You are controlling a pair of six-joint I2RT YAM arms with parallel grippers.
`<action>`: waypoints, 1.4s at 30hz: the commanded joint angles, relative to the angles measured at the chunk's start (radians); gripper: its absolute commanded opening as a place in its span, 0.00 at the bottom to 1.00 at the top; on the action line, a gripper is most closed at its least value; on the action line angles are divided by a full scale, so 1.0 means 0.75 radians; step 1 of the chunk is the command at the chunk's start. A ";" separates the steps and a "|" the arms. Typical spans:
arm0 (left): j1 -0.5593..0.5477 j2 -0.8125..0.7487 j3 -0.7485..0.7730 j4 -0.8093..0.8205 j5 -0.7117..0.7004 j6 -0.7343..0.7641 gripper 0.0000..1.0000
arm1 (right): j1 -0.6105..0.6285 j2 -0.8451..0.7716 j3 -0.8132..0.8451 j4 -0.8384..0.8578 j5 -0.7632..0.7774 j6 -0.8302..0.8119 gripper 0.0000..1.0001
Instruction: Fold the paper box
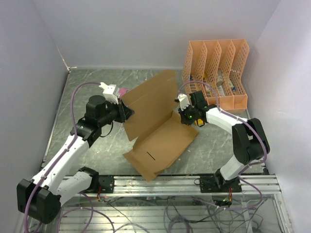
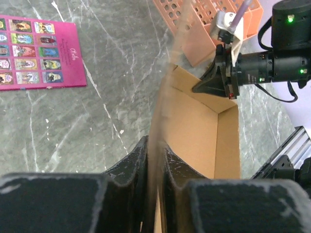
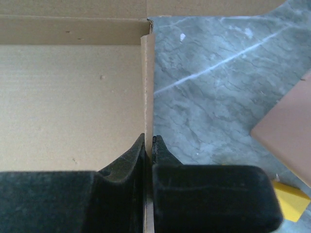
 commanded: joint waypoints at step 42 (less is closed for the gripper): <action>-0.497 -0.156 0.103 -0.464 -0.796 -0.153 0.53 | -0.164 -0.140 -0.126 0.214 -0.129 0.355 0.00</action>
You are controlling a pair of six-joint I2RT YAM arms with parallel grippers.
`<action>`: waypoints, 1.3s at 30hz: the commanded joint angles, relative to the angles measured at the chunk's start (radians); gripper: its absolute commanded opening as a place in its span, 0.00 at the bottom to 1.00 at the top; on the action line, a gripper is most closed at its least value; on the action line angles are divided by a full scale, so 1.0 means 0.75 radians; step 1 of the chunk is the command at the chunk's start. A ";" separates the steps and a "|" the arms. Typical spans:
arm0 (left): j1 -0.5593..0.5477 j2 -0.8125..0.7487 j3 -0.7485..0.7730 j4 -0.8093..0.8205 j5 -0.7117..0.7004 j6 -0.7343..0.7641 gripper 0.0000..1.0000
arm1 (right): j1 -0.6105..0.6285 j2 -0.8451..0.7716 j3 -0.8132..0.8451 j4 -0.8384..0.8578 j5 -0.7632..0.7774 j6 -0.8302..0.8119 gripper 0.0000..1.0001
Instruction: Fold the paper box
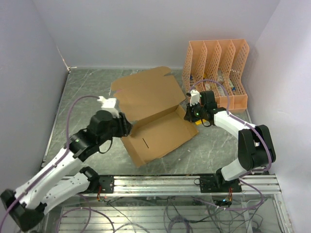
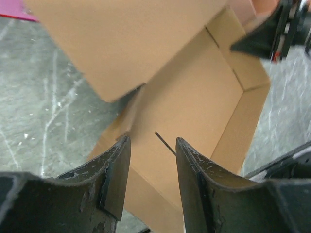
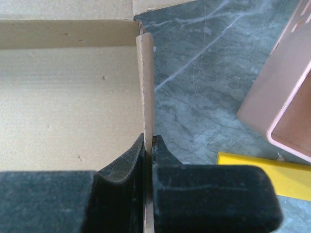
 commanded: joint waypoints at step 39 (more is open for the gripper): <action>-0.180 0.254 -0.046 0.133 -0.444 0.040 0.07 | -0.003 0.012 -0.010 0.031 -0.028 0.019 0.00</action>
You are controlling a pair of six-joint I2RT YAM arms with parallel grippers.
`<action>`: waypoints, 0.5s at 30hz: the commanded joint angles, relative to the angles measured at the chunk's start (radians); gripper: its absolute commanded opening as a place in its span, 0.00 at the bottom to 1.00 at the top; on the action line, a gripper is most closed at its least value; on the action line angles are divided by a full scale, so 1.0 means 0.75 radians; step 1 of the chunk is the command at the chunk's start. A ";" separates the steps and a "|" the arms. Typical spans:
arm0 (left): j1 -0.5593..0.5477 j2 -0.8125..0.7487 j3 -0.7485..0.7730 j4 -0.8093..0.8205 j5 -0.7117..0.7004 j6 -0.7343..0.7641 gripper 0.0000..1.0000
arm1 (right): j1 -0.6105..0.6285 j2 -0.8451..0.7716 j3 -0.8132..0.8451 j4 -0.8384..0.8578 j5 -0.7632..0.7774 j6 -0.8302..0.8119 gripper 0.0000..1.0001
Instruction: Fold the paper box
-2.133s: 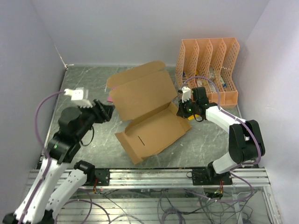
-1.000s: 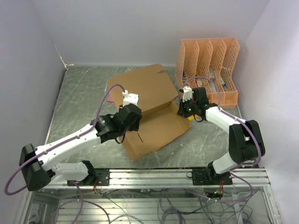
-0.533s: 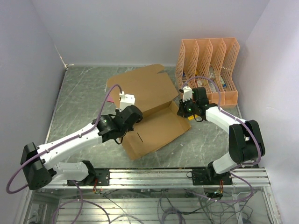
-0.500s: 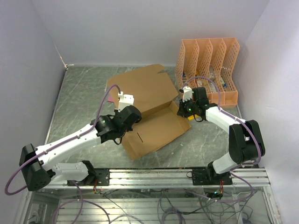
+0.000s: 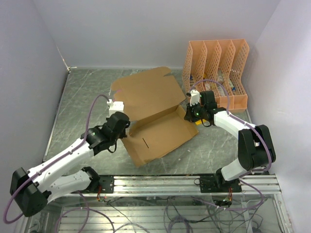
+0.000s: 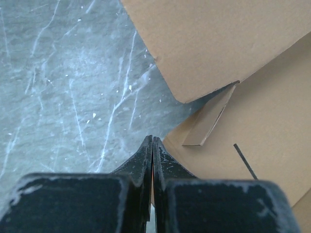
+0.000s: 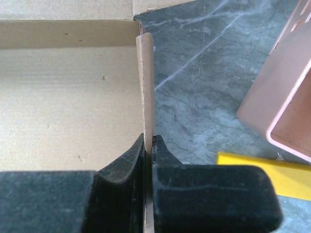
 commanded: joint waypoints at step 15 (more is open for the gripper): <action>0.043 -0.020 -0.206 0.659 0.407 -0.033 0.07 | -0.002 0.018 -0.010 0.033 -0.048 0.031 0.00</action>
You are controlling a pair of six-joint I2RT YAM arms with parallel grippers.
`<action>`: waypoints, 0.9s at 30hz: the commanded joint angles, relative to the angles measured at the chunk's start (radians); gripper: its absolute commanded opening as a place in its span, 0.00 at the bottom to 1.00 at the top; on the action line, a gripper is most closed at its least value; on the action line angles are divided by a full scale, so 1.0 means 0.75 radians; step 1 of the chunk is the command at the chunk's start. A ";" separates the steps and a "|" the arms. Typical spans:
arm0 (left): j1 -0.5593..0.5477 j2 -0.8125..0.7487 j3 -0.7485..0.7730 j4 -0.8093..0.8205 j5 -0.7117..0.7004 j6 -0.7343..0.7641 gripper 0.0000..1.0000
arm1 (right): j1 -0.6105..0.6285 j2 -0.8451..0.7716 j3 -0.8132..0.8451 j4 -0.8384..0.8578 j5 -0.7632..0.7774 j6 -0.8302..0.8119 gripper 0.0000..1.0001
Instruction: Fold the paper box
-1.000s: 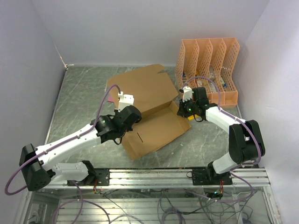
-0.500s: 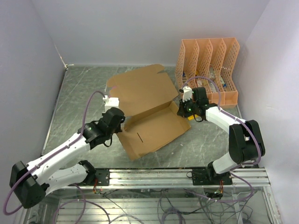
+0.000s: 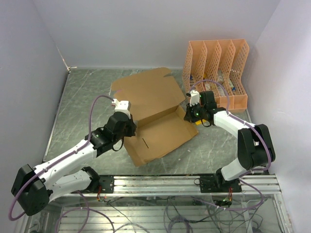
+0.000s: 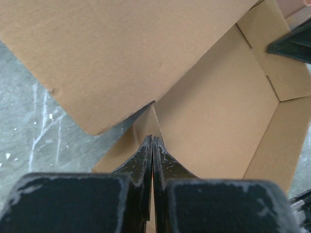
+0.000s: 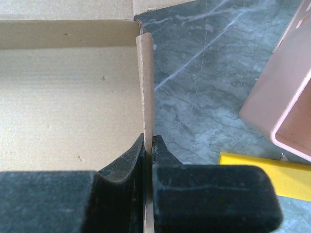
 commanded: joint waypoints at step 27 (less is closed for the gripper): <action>-0.151 0.293 0.058 0.246 -0.386 -0.269 0.07 | -0.001 0.013 -0.015 0.035 -0.088 0.046 0.00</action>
